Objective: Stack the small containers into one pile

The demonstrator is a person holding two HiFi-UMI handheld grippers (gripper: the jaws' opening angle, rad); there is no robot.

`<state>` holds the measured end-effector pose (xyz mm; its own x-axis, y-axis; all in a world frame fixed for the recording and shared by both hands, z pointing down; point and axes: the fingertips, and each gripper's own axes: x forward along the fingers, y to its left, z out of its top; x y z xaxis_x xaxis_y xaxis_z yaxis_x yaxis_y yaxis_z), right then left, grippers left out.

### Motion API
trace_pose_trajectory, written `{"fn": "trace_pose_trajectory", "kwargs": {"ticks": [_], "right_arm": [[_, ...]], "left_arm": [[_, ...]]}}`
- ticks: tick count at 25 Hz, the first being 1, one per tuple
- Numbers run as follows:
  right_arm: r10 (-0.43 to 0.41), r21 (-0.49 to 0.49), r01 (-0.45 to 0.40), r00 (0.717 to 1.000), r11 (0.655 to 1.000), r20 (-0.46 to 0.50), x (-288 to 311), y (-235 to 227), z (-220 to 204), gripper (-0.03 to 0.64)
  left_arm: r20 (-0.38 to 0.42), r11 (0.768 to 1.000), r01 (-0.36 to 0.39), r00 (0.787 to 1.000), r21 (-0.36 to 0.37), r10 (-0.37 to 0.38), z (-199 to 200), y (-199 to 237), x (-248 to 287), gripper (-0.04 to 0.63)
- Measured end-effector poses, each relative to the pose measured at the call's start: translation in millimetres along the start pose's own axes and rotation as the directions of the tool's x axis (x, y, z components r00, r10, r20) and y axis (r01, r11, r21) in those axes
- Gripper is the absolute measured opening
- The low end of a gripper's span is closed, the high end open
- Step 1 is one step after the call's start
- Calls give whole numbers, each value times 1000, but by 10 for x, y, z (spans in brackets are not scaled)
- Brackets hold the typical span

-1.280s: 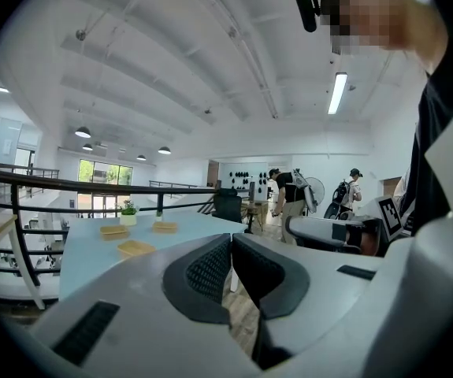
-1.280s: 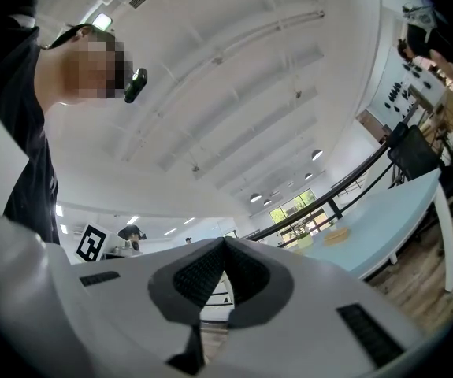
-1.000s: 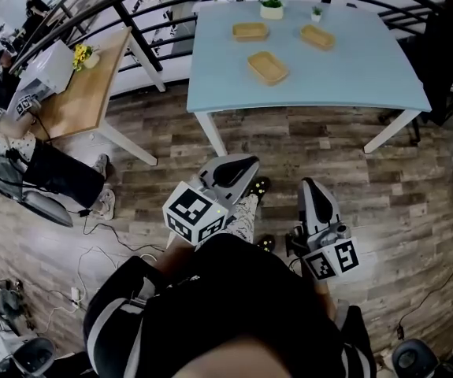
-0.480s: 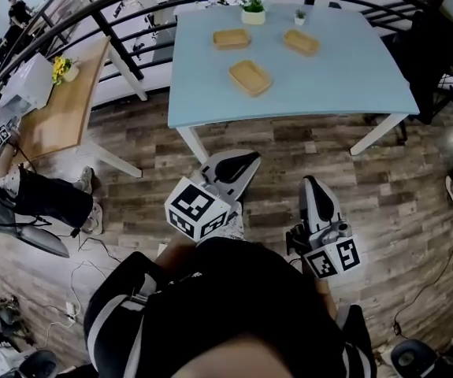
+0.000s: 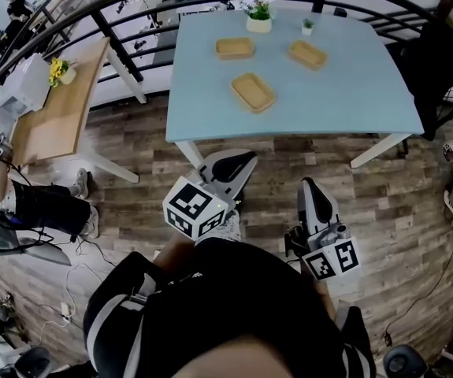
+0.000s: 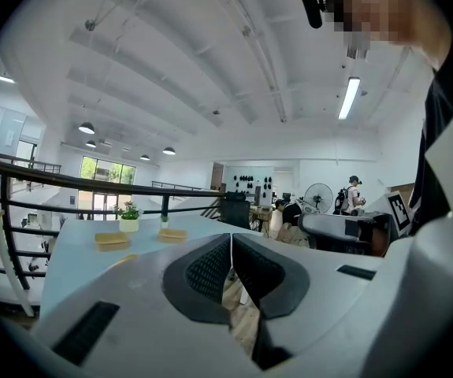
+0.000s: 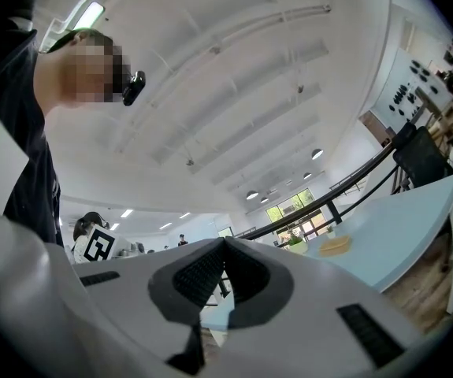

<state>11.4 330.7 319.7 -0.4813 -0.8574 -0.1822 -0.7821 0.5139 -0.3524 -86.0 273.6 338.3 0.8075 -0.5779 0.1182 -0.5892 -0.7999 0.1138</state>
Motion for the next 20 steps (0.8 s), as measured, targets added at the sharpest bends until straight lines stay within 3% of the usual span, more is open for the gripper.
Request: {"fn": "trace_pose_trajectory", "kwargs": {"ticks": [20], "right_arm": [[-43,-31,42,998,999,-43,1014,-320,-57,0]], "left_arm": [[6,999,19,1000,-40,-18,123,1086,420,18]]}}
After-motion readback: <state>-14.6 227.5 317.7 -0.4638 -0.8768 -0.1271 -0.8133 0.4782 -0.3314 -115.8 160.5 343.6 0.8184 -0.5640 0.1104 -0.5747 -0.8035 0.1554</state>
